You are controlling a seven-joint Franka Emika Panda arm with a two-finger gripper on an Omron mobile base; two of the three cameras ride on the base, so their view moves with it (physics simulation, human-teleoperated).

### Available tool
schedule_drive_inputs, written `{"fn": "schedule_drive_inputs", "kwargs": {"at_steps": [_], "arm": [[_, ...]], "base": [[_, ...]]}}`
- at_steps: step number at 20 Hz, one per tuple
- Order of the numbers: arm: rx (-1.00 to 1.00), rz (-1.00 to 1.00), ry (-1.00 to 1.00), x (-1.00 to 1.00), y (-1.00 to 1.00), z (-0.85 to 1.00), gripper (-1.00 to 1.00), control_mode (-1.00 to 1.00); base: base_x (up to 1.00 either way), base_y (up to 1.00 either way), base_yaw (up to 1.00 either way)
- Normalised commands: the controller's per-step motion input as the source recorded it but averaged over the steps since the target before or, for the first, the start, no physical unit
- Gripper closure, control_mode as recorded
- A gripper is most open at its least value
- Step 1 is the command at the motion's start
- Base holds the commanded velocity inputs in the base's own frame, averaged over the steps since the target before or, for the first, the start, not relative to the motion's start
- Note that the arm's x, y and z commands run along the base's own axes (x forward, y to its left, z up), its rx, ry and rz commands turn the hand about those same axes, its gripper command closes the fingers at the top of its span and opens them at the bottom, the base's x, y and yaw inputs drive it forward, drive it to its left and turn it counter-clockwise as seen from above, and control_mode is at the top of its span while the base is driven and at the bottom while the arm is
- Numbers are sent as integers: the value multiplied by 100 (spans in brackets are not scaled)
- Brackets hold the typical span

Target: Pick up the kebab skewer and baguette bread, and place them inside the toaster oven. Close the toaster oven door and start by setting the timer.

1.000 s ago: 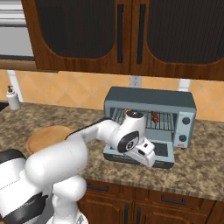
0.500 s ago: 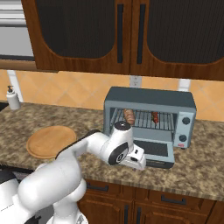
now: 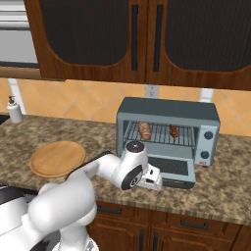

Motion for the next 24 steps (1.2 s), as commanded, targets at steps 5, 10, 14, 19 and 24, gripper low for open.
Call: {"fn": "schedule_drive_inputs", "kwargs": {"at_steps": [5, 10, 14, 19, 24], "arm": [[0, 0, -1, 2, 0, -29, -100, -100], [0, 0, -8, 12, -3, -15, -100, -100], [0, 0, -12, 8, 0, -7, -100, -100], [0, 0, -11, 23, 0, -9, -100, -100], [0, 0, -14, 49, -1, 13, -100, -100]], "base": [[0, 0, 0], [0, 0, 0], [0, 0, 0], [0, 0, 0], [0, 0, 0]]}}
